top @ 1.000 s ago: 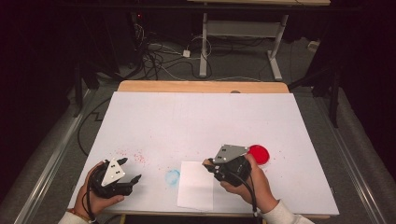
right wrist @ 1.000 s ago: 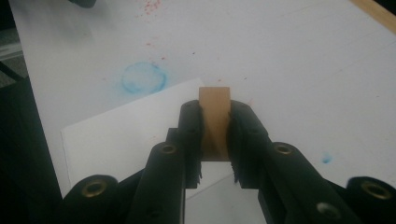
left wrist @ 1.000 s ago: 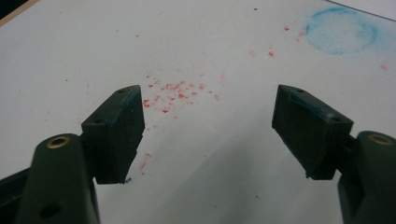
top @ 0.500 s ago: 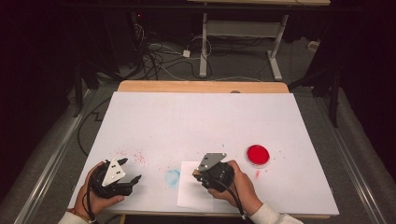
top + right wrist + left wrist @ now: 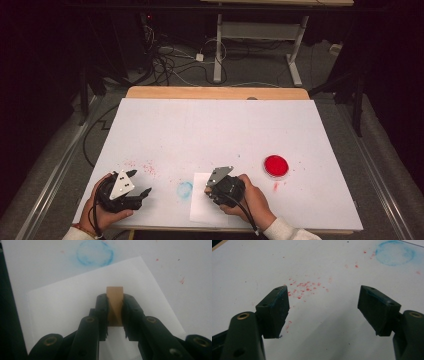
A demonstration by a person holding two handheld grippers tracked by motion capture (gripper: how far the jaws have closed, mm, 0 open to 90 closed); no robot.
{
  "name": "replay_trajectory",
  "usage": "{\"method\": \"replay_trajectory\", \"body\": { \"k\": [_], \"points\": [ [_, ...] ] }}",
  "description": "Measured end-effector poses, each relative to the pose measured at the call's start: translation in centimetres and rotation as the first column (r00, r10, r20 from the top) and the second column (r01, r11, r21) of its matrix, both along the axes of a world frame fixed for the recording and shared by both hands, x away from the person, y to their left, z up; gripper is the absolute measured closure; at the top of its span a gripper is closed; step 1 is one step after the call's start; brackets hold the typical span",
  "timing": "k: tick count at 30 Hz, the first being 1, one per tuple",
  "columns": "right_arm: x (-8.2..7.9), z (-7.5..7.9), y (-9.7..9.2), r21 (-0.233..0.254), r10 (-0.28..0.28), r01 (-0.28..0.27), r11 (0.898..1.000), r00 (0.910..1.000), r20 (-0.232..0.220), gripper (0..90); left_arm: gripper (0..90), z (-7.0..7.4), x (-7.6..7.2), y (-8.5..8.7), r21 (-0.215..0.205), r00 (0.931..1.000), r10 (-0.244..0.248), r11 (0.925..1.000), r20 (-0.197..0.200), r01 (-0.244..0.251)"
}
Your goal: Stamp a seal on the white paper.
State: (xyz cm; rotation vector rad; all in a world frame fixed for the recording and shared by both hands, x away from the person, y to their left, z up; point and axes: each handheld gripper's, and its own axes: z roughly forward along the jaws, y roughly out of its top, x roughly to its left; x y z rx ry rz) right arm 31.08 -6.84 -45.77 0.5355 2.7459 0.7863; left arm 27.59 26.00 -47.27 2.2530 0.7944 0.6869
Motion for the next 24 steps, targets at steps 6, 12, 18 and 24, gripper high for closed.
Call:
{"method": "replay_trajectory", "body": {
  "k": [6,12,18,24],
  "points": [
    [0.35,-0.31,0.29,-0.005,0.007,-0.007,1.0,1.0,-0.006,76.1,24.8,-0.09,0.05,-0.05,0.0,1.0,0.002,1.0,-0.002,-0.002],
    [0.34,-0.41,0.24,0.0,-0.006,0.006,1.0,0.9999,-0.016,76.2,24.8,-0.09,0.07,-0.16,0.004,1.0,-0.001,1.0,-0.003,0.001],
    [0.14,-0.42,0.35,-0.012,0.002,-0.002,1.0,1.0,0.005,76.2,24.8,-0.12,0.16,-0.25,0.005,1.0,-0.002,1.0,-0.006,0.003],
    [0.37,-0.47,0.14,0.003,-0.002,0.002,1.0,0.9999,-0.014,76.2,24.8,-0.19,0.25,-0.26,-0.001,1.0,0.002,1.0,-0.009,-0.002]
  ]
}}
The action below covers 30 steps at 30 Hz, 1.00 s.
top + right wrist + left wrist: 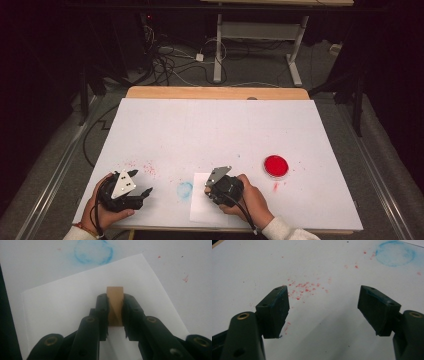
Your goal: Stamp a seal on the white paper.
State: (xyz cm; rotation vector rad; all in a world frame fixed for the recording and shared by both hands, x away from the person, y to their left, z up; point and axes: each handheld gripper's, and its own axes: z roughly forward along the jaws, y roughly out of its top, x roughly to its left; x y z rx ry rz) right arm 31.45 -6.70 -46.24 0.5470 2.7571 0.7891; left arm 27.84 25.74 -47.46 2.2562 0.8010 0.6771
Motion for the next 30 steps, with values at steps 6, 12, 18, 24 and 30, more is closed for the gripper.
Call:
{"method": "replay_trajectory", "body": {
  "k": [6,12,18,24,30],
  "points": [
    [-0.06,-0.06,0.02,0.0,0.0,0.0,1.0,1.0,0.007,76.2,24.8,-0.03,0.07,-0.07,0.007,1.0,-0.003,1.0,-0.004,0.003],
    [0.0,-0.12,-0.01,0.01,0.0,0.0,1.0,1.0,0.0,76.2,24.8,-0.06,0.05,-0.16,0.007,1.0,-0.003,1.0,-0.005,0.003],
    [0.2,-0.19,-0.23,0.025,-0.004,0.005,1.0,0.9998,-0.019,76.2,24.8,-0.02,0.01,-0.19,0.009,1.0,-0.003,1.0,-0.004,0.003],
    [0.26,-0.19,-0.25,0.024,-0.004,0.005,1.0,0.9998,-0.02,76.2,24.8,-0.02,-0.01,-0.16,0.009,1.0,-0.003,1.0,-0.004,0.003],
    [0.25,-0.18,-0.24,0.022,-0.005,0.005,1.0,0.9997,-0.023,76.2,24.8,-0.04,-0.02,-0.17,0.011,1.0,-0.005,0.9999,-0.006,0.005]
  ]
}}
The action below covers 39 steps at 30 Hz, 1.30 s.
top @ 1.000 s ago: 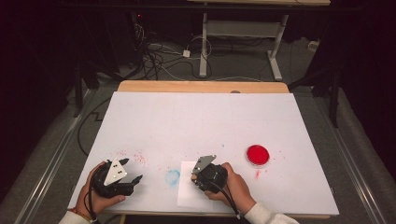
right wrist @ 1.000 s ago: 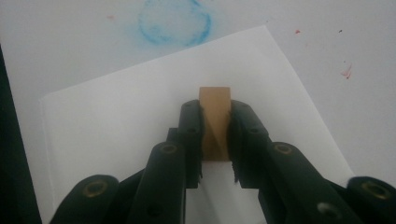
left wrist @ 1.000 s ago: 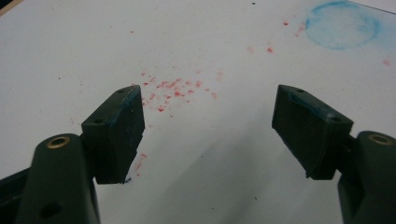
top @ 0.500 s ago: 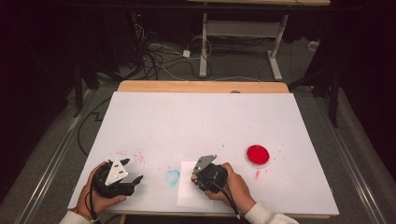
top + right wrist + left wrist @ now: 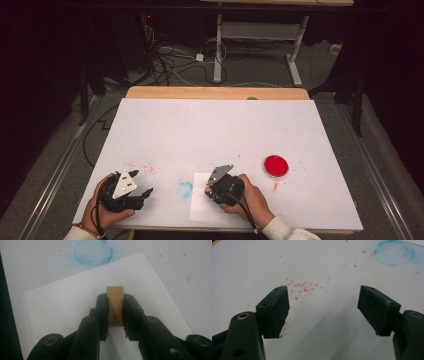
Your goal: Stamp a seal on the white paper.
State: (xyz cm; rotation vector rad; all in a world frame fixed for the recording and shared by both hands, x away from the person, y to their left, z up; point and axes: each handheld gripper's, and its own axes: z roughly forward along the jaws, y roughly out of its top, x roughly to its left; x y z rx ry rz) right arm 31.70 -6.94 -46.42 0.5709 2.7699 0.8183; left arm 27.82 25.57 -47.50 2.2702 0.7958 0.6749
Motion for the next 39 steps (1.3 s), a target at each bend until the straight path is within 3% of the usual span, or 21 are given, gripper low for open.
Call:
{"method": "replay_trajectory", "body": {
  "k": [20,28,39],
  "points": [
    [-0.1,0.1,0.0,0.0,0.009,-0.009,1.0,0.9999,0.01,76.0,24.8,0.0,0.0,0.1,-0.001,1.0,0.0,1.0,0.002,0.0],
    [-0.4,2.5,-0.9,0.073,0.004,-0.008,0.997,0.9979,0.064,75.8,24.8,0.0,-0.1,0.3,-0.007,1.0,0.003,1.0,0.005,-0.003],
    [-0.7,4.2,-2.0,0.096,0.006,-0.016,0.995,0.9943,0.106,75.9,24.8,-0.1,-0.2,0.7,-0.008,1.0,0.007,0.9999,0.001,-0.007]
  ]
}}
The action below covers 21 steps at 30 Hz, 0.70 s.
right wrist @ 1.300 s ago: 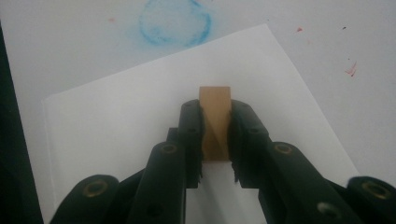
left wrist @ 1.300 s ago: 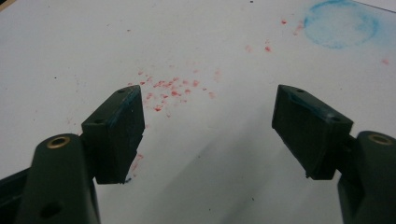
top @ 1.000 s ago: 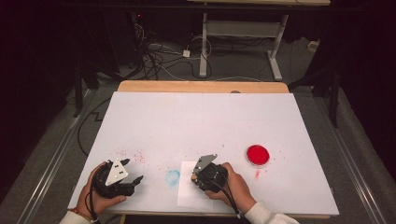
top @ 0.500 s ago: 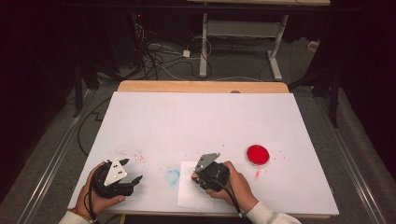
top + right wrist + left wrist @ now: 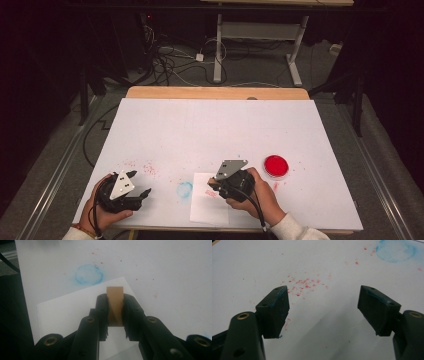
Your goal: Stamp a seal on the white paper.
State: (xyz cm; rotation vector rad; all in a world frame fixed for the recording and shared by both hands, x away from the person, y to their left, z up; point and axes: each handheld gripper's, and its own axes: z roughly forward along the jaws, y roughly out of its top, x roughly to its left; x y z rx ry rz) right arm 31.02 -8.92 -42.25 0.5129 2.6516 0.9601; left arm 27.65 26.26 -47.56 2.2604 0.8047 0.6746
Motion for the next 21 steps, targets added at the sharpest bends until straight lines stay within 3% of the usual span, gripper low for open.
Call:
{"method": "replay_trajectory", "body": {
  "k": [9,21],
  "points": [
    [0.3,0.2,-0.8,0.006,-0.012,0.012,1.0,0.9999,0.001,75.9,24.8,-0.3,0.4,-0.1,-0.006,0.9997,0.001,1.0,-0.024,-0.001],
    [0.0,1.2,-1.4,0.026,-0.015,0.015,1.0,0.9996,0.024,75.9,24.8,-0.3,0.3,-0.1,-0.009,0.9997,0.003,1.0,-0.024,-0.003]
  ]
}}
